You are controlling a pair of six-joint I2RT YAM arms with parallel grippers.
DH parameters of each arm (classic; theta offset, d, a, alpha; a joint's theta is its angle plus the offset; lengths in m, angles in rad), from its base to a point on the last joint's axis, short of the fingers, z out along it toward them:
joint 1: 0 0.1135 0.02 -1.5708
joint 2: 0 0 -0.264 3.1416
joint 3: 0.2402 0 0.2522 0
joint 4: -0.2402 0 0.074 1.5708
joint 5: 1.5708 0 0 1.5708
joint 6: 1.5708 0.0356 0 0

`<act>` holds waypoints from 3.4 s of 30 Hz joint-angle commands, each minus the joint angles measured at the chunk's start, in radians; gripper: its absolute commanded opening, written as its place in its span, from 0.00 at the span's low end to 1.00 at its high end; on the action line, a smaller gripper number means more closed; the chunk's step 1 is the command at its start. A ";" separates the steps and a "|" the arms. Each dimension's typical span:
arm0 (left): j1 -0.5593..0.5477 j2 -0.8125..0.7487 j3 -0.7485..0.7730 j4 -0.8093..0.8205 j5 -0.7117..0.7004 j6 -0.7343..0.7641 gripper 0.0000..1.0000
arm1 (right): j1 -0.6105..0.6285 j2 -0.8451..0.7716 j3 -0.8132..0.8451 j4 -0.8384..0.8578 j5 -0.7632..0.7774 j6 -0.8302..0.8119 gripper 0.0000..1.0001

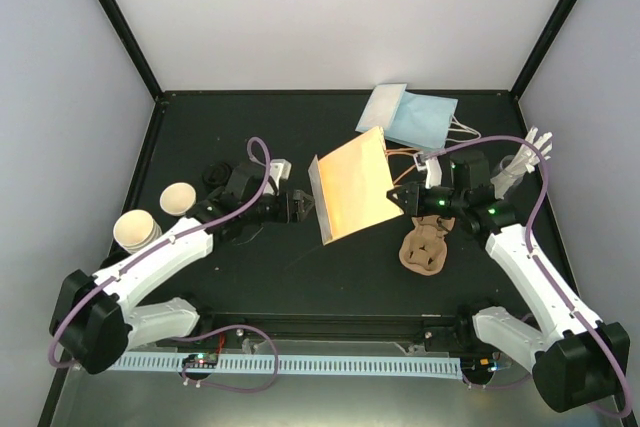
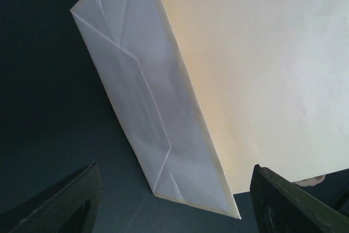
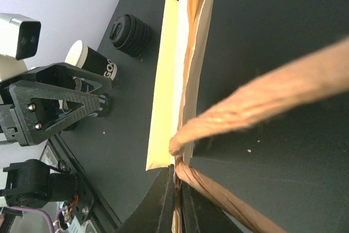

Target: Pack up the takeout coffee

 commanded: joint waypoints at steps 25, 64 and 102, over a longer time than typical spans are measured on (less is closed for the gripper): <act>-0.020 0.357 0.207 0.001 0.054 -0.037 0.27 | 0.016 -0.019 0.033 -0.018 0.010 -0.028 0.08; 0.042 0.099 0.126 -0.142 -0.071 0.190 0.02 | 0.016 -0.119 0.057 -0.077 -0.085 0.029 0.51; 0.040 0.124 0.132 -0.142 -0.110 0.218 0.02 | 0.099 -0.006 0.194 -0.052 -0.065 0.064 0.39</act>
